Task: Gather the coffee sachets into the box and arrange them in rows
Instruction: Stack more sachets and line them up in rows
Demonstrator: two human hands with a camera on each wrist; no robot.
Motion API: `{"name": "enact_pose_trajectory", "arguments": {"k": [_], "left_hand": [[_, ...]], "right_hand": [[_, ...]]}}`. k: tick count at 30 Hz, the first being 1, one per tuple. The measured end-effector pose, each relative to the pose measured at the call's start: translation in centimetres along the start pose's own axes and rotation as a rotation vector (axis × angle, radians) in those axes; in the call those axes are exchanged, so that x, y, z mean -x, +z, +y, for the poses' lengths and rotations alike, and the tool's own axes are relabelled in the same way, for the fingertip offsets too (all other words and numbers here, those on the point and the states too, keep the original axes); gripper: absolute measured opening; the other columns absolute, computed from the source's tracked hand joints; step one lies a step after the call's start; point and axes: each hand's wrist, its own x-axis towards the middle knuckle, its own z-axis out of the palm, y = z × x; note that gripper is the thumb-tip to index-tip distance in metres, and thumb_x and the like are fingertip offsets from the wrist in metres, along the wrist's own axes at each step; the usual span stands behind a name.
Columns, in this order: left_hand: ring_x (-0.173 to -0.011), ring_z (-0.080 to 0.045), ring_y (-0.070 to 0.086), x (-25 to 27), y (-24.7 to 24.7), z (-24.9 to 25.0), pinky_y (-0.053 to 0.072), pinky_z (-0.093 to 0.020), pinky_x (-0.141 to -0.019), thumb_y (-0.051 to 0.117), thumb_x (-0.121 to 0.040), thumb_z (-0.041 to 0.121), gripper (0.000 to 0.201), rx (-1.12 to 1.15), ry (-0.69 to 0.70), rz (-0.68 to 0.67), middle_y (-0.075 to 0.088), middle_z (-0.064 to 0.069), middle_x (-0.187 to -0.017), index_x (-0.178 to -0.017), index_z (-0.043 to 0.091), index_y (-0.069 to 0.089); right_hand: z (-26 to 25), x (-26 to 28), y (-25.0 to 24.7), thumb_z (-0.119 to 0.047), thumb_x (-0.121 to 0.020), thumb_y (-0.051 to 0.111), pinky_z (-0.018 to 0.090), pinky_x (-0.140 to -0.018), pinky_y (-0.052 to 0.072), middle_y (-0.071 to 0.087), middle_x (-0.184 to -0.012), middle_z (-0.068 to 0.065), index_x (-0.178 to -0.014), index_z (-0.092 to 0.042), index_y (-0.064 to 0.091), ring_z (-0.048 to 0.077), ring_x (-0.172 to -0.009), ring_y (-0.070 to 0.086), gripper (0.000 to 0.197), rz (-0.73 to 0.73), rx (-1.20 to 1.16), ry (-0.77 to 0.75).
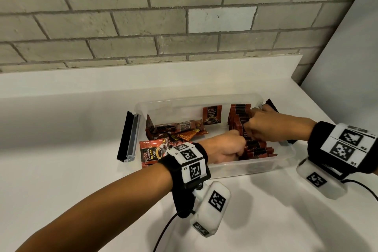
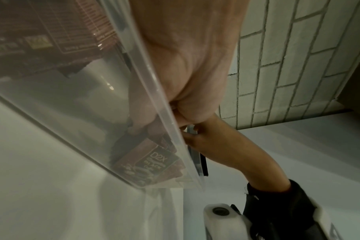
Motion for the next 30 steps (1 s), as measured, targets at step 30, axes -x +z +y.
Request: {"name": "enact_pose_trajectory", "arguments": {"k": [30], "left_hand": [[-0.127,-0.036,0.039,-0.2,0.3,1.4,0.036,-0.042,-0.109,0.034,-0.065,-0.022,0.067,-0.138,-0.062,0.065,0.039,-0.023,-0.136,-0.129,-0.006,0.043]], "right_hand": [[0.4,0.6,0.0,-0.004,-0.093,0.041,0.033,-0.082,0.052,0.066,-0.098,0.005,-0.112,-0.012,0.063,0.018,-0.084,0.06,0.03,0.01,-0.277,0.026]]}}
